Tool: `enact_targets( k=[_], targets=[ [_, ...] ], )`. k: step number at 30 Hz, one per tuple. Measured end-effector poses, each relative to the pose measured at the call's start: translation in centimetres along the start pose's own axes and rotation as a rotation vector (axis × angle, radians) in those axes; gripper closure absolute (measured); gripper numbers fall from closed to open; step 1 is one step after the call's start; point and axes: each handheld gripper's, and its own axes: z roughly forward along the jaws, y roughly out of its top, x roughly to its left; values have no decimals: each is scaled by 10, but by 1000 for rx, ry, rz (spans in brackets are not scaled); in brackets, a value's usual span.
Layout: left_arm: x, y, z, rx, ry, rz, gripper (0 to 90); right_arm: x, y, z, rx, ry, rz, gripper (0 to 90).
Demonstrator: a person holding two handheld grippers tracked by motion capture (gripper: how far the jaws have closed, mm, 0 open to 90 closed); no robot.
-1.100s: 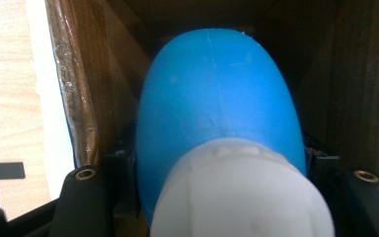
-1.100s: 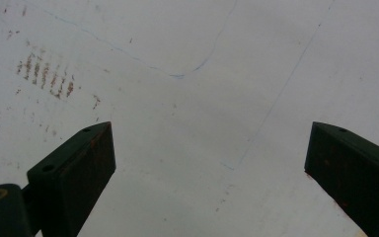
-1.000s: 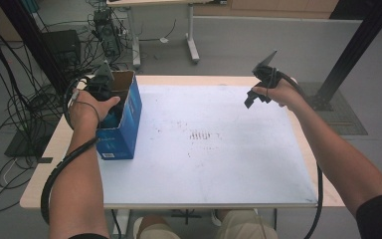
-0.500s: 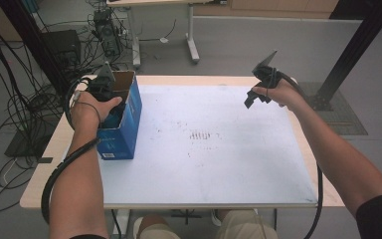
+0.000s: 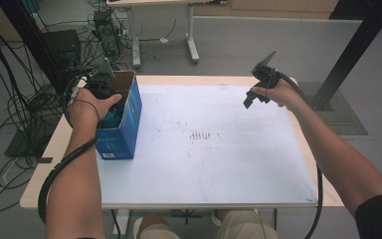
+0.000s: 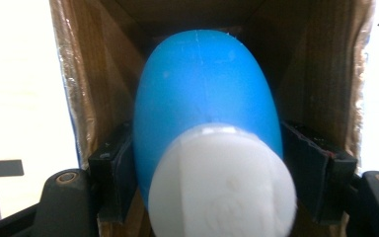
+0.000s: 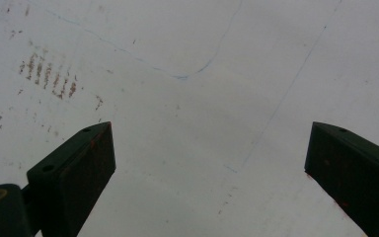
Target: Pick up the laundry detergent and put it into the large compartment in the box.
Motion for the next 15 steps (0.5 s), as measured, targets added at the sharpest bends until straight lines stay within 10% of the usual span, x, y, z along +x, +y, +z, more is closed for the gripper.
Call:
enact_targets(
  k=[15],
  targets=[
    [-10,-7,-33,-41,38,6,243,2,0,-2,-3,5,-6,50]
  ],
)
